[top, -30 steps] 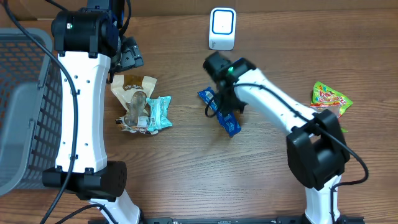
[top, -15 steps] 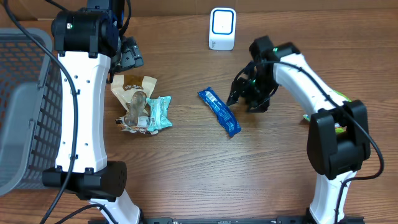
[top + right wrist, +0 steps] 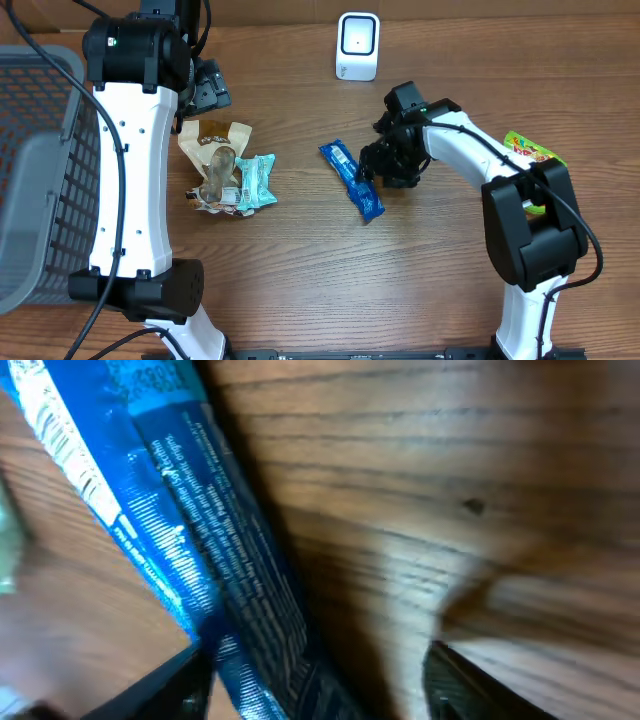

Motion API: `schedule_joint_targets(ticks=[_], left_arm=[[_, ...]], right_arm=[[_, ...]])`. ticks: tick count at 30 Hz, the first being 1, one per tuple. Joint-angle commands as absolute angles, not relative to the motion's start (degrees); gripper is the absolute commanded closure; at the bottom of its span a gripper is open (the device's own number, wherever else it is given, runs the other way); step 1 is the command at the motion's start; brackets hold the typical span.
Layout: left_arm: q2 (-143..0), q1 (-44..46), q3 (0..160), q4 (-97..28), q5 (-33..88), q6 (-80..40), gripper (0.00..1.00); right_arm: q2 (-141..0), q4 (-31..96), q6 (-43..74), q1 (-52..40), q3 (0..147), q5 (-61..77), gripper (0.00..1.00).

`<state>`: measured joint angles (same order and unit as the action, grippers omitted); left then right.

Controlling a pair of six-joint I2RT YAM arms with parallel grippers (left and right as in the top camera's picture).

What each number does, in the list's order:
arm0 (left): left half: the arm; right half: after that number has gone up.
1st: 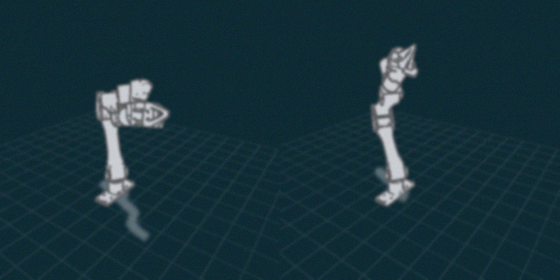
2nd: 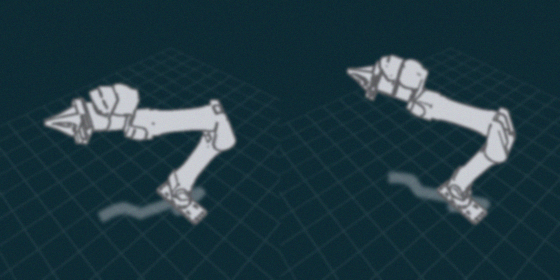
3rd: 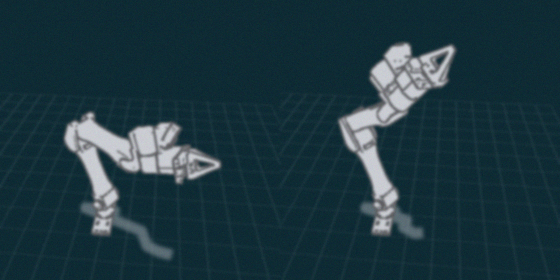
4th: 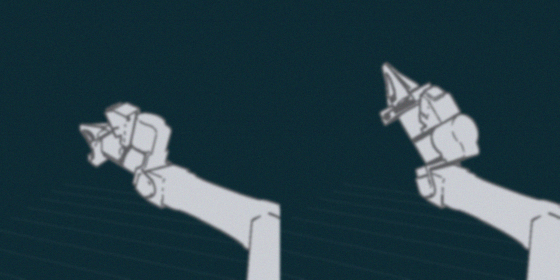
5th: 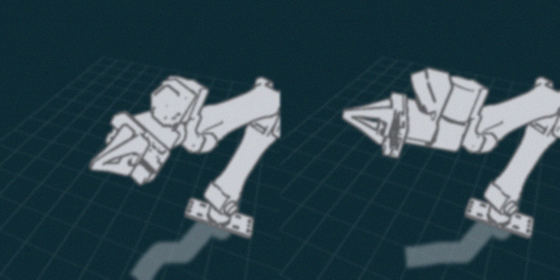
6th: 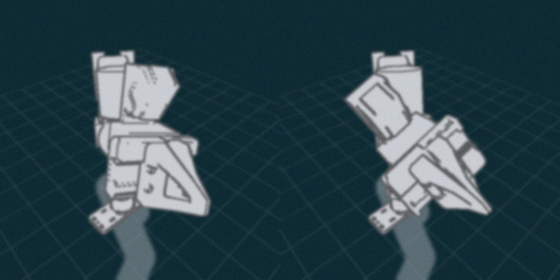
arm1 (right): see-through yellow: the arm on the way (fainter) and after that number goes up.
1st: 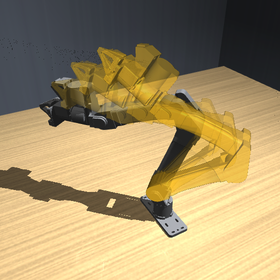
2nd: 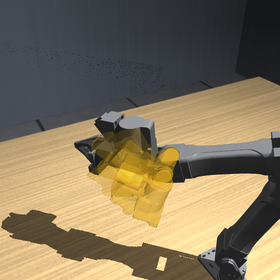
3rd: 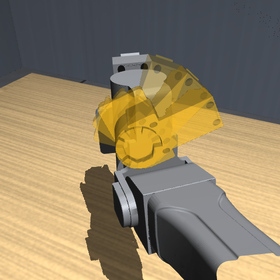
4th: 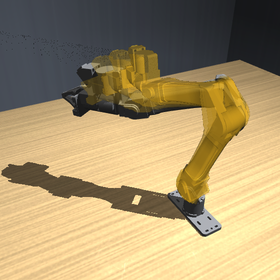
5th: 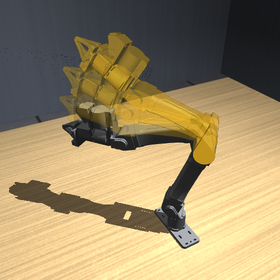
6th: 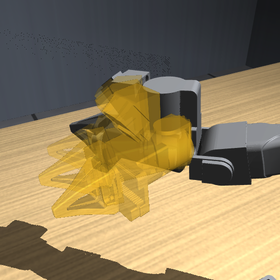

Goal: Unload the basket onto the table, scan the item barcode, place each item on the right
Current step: 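Reach the right gripper to the blue cookie pack and grasp it, then lift the blue cookie pack to the white scanner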

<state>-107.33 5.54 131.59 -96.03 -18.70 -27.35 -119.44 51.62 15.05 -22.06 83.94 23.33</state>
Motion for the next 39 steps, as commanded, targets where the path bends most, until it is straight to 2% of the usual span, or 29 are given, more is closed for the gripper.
schedule_joint_targets(ticks=[1,6,10,12,14,15,22,28,39], left_arm=[[-107.7,5.7,131.3,-96.0,-19.4,-28.5,0.00],[-107.7,6.0,131.3,-96.0,-19.5,-28.5,0.00],[-107.7,6.0,131.3,-96.0,-19.5,-28.5,0.00],[-107.7,6.0,131.3,-96.0,-19.4,-28.5,0.00],[-107.7,6.0,131.3,-96.0,-19.5,-28.5,0.00],[-107.7,6.0,131.3,-96.0,-19.4,-28.5,0.00],[-107.7,6.0,131.3,-96.0,-19.5,-28.5,0.00],[-107.7,6.0,131.3,-96.0,-19.5,-28.5,0.00],[-107.7,6.0,131.3,-96.0,-19.4,-28.5,0.00]], right_arm=[[-118.3,51.0,7.5,-23.4,83.6,19.1,0.37],[-119.1,50.4,5.7,-24.8,83.6,19.1,0.38],[-119.8,50.6,4.3,-26.1,83.6,19.1,0.49],[-119.8,50.9,4.0,-26.9,83.6,18.0,0.63],[-119.8,51.0,4.0,-27.4,83.7,17.0,0.90],[-119.8,51.1,4.0,-27.4,83.8,17.0,0.96],[-115.9,51.3,4.4,-26.4,88.1,16.4,0.96],[-103.1,48.0,2.9,-27.4,89.3,8.9,0.96],[-83.8,46.7,-2.0,-29.3,89.3,7.1,0.96]])
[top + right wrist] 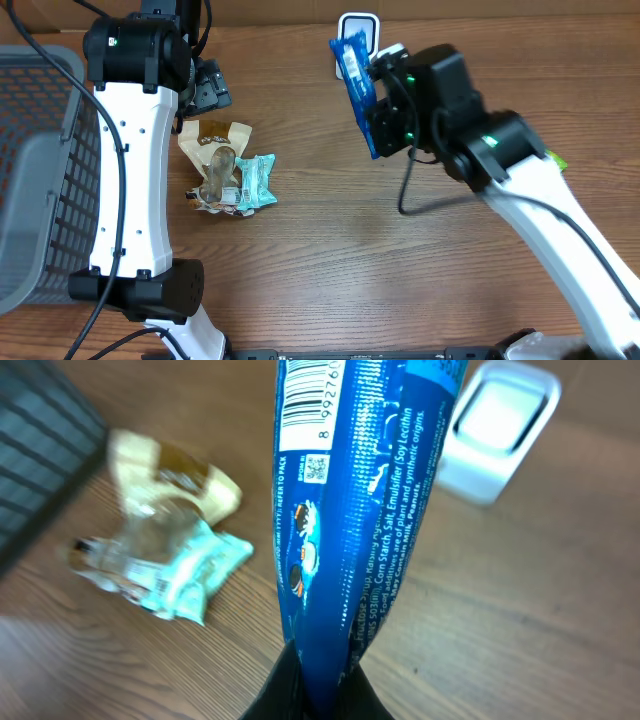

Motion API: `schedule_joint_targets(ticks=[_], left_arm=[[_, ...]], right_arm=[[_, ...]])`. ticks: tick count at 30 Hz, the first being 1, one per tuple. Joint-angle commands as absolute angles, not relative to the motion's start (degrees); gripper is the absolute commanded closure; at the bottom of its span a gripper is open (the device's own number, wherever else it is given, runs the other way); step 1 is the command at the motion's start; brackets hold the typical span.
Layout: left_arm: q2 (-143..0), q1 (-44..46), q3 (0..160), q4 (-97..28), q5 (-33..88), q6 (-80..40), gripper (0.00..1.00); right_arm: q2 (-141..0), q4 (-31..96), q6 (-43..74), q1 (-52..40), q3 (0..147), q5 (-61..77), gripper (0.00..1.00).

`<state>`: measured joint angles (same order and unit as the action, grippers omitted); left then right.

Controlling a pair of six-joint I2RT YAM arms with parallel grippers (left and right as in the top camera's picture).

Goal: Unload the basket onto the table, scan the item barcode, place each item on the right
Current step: 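Lift the blue cookie pack to the white scanner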

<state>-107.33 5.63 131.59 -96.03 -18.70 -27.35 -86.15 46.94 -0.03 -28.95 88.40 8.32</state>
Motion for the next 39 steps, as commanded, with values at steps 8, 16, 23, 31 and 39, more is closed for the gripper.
schedule_joint_targets(ticks=[8,16,23,31,39], left_arm=[[-107.7,6.0,131.3,-96.0,-19.5,-28.5,0.00],[-107.7,6.0,131.3,-96.0,-19.5,-28.5,0.00],[-107.7,6.0,131.3,-96.0,-19.5,-28.5,0.00],[-107.7,6.0,131.3,-96.0,-19.4,-28.5,0.00],[-107.7,6.0,131.3,-96.0,-19.4,-28.5,0.00]], right_arm=[[-78.8,47.0,-2.0,-29.3,89.3,7.1,0.96],[-77.9,47.0,-2.0,-29.3,89.3,7.1,0.96],[-77.9,47.4,-2.0,-29.3,89.3,7.6,0.96],[-80.8,48.5,-0.8,-29.3,88.8,7.6,0.96],[-88.3,48.2,11.4,-31.1,83.6,-12.8,0.96]])
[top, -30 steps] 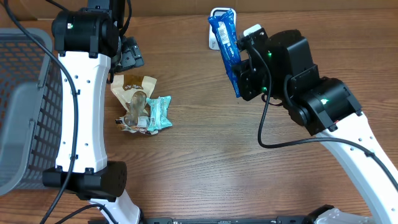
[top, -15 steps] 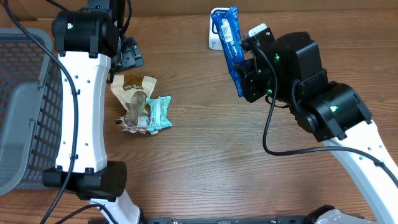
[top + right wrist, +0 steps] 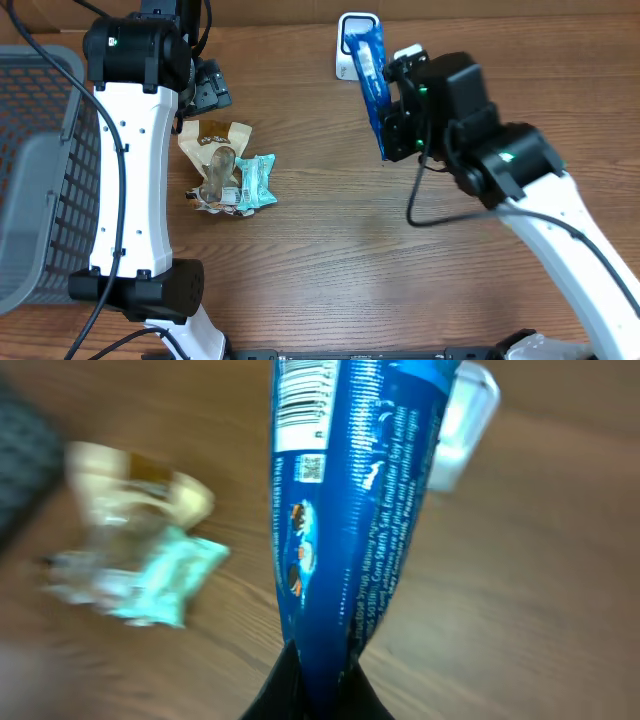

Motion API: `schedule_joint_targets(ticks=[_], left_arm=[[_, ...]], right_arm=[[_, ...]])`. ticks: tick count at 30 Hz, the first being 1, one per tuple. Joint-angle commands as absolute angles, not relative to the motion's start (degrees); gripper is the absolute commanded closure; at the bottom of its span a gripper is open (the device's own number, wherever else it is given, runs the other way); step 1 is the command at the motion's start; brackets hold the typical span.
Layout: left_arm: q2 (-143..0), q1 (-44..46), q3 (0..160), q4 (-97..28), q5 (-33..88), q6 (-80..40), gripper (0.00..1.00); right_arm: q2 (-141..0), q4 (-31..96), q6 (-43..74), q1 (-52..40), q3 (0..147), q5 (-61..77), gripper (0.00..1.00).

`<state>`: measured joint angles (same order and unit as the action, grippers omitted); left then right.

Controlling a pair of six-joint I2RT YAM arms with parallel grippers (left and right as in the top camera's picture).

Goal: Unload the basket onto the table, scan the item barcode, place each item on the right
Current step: 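Lift the blue cookie pack to the white scanner, then lower the blue cookie pack to the table center and release it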

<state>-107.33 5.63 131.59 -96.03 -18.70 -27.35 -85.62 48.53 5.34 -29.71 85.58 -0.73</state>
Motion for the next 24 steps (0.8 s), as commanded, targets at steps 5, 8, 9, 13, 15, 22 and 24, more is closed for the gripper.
schedule_joint_targets(ticks=[5,8,9,13,15,22,24], left_arm=[[-107.7,6.0,131.3,-96.0,-19.4,-28.5,0.00],[-107.7,6.0,131.3,-96.0,-19.5,-28.5,0.00],[-107.7,6.0,131.3,-96.0,-19.5,-28.5,0.01],[-107.7,6.0,131.3,-96.0,-19.5,-28.5,0.00],[-107.7,6.0,131.3,-96.0,-19.4,-28.5,0.00],[-107.7,6.0,131.3,-96.0,-19.5,-28.5,0.00],[-107.7,6.0,131.3,-96.0,-19.4,-28.5,0.00]], right_arm=[[-95.6,47.9,13.8,-34.9,80.9,-30.9,0.96],[-101.8,48.3,13.8,-36.2,80.9,-37.9,0.96],[-103.8,48.3,14.1,-36.5,80.9,-39.4,0.96],[-111.9,48.3,15.2,-37.3,80.9,-41.8,0.96],[-114.8,48.8,15.2,-37.8,80.9,-42.2,0.96],[-117.0,51.5,14.8,-42.9,81.1,-40.6,0.81],[-117.0,51.7,14.3,-45.1,81.1,-39.0,0.62]])
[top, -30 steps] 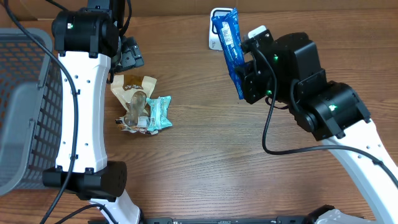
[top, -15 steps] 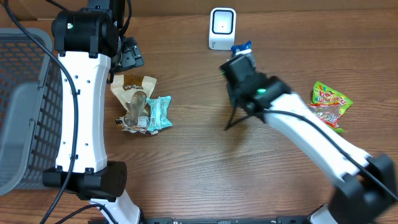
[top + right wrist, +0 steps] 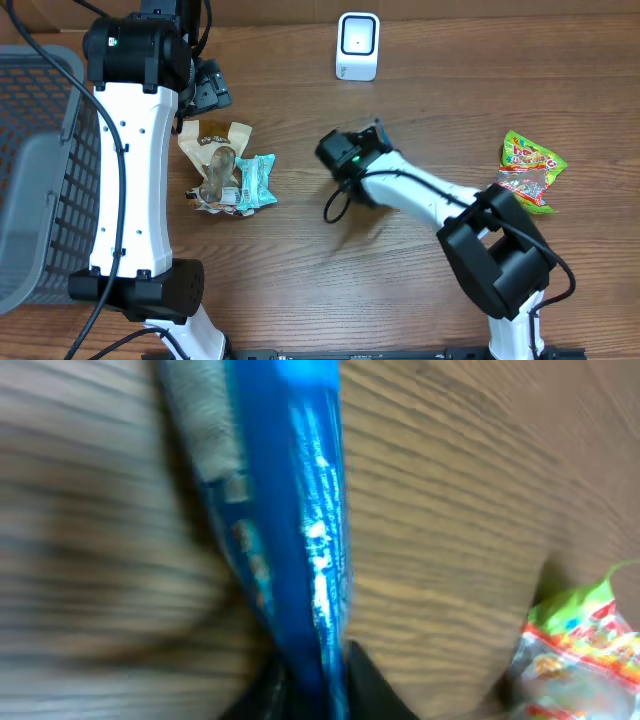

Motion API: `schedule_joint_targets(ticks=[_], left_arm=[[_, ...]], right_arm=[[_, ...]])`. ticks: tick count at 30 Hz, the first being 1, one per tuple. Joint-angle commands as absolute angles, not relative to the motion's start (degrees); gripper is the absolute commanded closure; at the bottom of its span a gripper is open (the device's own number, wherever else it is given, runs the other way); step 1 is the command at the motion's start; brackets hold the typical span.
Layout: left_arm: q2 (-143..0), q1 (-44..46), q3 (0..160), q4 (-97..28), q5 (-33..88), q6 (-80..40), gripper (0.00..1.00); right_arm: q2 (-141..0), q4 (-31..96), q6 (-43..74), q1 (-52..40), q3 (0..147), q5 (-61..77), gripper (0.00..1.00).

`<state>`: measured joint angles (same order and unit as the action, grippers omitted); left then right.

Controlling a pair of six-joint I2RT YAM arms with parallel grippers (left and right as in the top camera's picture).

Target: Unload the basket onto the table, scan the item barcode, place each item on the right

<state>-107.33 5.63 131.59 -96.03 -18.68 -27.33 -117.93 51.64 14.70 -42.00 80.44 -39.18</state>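
Observation:
The blue snack packet (image 3: 290, 510) stands pinched between my right gripper's fingers (image 3: 310, 682), and the wrist view of it is blurred. In the overhead view my right gripper (image 3: 347, 160) is low over the middle of the table. The packet is almost hidden under it there. The white barcode scanner (image 3: 357, 45) stands at the far edge, well away from the packet. My left gripper (image 3: 208, 92) hangs at the back left above the snack pile. Its fingers are too dark to read.
A pile of snack packets (image 3: 225, 170) lies left of centre. A green and red snack bag (image 3: 527, 165) lies at the right and shows again as the green bag (image 3: 590, 640) in the wrist view. A grey mesh basket (image 3: 35, 150) fills the left edge.
My right gripper held the blue packet up in front of the scanner. Now it is down over the middle of the table, still shut on the packet. The left arm has not moved.
The blue packet lay flat on the table with my right gripper open around it. Then the gripper held it upright near the scanner, barcode showing. Then it was right in front of the scanner. Now it is low at the table's middle.

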Motion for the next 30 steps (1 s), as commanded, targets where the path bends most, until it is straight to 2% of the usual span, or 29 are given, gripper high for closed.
schedule_joint_targets(ticks=[1,2,3,7,11,13,16,17,21,24,26,30], left_arm=[[-107.7,6.0,131.3,-96.0,-19.5,-28.5,0.00],[-107.7,6.0,131.3,-96.0,-19.5,-28.5,0.00],[-107.7,6.0,131.3,-96.0,-19.4,-28.5,0.00],[-107.7,6.0,131.3,-96.0,-19.5,-28.5,0.00],[-107.7,6.0,131.3,-96.0,-19.5,-28.5,0.00],[-107.7,6.0,131.3,-96.0,-19.5,-28.5,0.00],[-107.7,6.0,131.3,-96.0,-19.5,-28.5,0.00],[-107.7,6.0,131.3,-96.0,-19.4,-28.5,0.00],[-107.7,6.0,131.3,-96.0,-19.4,-28.5,0.00],[-107.7,6.0,131.3,-96.0,-19.5,-28.5,0.00],[-107.7,6.0,131.3,-96.0,-19.4,-28.5,0.00],[-107.7,6.0,131.3,-96.0,-19.4,-28.5,0.00]], right_arm=[[-117.0,51.7,13.0,-46.2,81.1,-37.5,0.48],[-117.0,51.8,11.1,-47.5,81.1,-35.7,0.38],[-116.9,51.8,10.1,-48.5,81.2,-34.6,0.37],[-116.7,55.9,10.0,-50.2,85.3,-29.4,0.41],[-114.4,60.3,10.0,-46.7,92.4,-22.5,0.48],[-112.2,61.4,9.7,-43.1,96.1,-17.9,0.48],[-109.1,61.6,8.1,-35.7,100.0,-8.9,0.33],[-108.5,61.4,7.4,-33.2,100.7,-6.0,0.32],[-109.0,60.2,2.2,-21.2,100.6,8.4,0.31],[-112.0,60.1,-2.6,-12.7,99.9,24.4,0.31],[-114.9,59.6,-5.0,-8.5,99.1,33.8,0.27],[-120.7,58.7,-5.0,-5.5,98.5,40.2,0.27]])
